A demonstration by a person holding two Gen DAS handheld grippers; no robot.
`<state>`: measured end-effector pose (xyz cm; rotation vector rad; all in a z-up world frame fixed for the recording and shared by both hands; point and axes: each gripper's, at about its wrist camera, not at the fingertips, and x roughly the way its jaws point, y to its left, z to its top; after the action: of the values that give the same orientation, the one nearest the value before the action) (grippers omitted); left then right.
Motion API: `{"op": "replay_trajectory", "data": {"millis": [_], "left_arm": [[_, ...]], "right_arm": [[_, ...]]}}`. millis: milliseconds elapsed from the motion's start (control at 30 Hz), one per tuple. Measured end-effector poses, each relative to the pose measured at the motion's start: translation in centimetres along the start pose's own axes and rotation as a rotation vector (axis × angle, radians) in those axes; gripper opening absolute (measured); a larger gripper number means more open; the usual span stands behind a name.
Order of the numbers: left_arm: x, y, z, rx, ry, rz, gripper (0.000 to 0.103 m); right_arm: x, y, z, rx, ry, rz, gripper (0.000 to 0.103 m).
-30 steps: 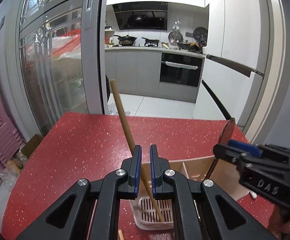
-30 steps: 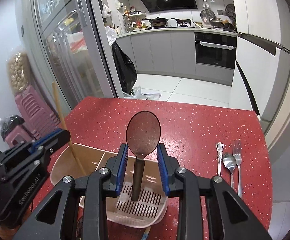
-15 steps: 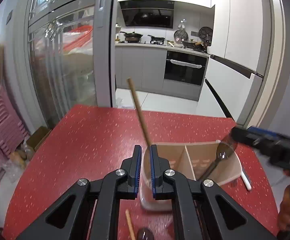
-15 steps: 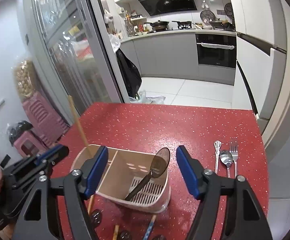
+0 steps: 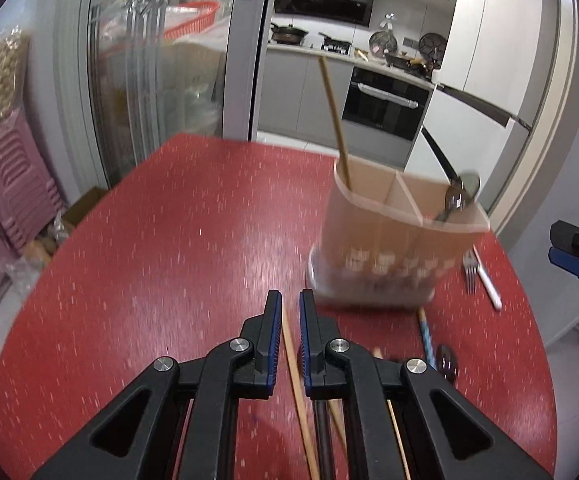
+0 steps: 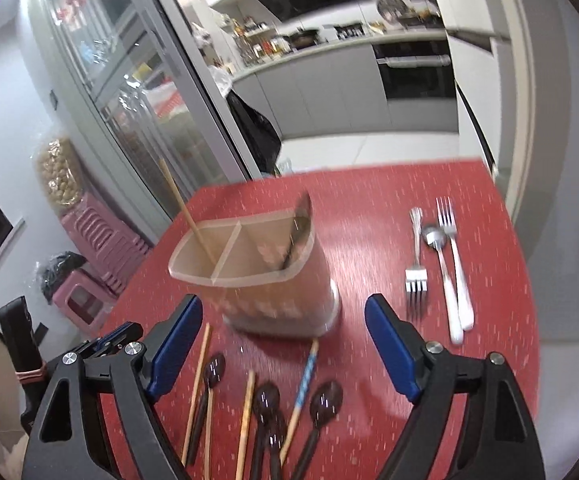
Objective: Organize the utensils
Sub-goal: 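Open both tools and pull them back from the caddy toward the utensils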
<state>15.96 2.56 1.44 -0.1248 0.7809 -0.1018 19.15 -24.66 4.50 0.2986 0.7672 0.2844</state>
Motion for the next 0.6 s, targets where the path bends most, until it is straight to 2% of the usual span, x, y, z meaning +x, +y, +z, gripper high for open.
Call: {"op": "replay_trajectory", "data": {"millis": [133, 167, 233, 267, 300, 333, 400, 433, 600], "left_arm": [[0.0, 0.1, -2.6, 0.007, 0.033, 0.007, 0.032], [0.0, 0.2, -3.2, 0.000, 0.043, 0.003, 0.032], [0.0, 0.6, -4.1, -0.015, 0.059, 0.000, 0.032], [0.0, 0.8, -4.5, -0.021, 0.067, 0.001, 0.044], [0.0, 0.9, -4.6, -0.024, 0.072, 0.006, 0.069], [0.1, 1.0, -4.9, -0.031, 0.083, 0.025, 0.103], [0.2, 1.3, -5.3, -0.041, 0.051, 0.064, 0.103], [0.5, 1.3, -5.6, -0.034, 0.058, 0.060, 0.103], [2.6, 1.4, -7.0, -0.016, 0.070, 0.096, 0.103]], "right_arm": [[0.4, -1.2, -2.5, 0.035, 0.052, -0.023, 0.086], [0.5, -1.5, -3.0, 0.041, 0.066, -0.025, 0.092], [0.8, -2.0, -4.2, 0.052, 0.092, -0.029, 0.094], [1.0, -2.3, -4.8, 0.058, 0.102, -0.032, 0.094], [1.0, -2.6, -5.2, 0.063, 0.110, -0.033, 0.094], [1.2, -2.9, -5.6, 0.072, 0.123, -0.034, 0.094], [1.6, -3.3, -6.5, 0.092, 0.151, -0.028, 0.097], [1.9, -3.6, -7.0, 0.103, 0.172, -0.024, 0.103], [2.9, -3.5, -8.7, 0.107, 0.240, -0.032, 0.103]]}}
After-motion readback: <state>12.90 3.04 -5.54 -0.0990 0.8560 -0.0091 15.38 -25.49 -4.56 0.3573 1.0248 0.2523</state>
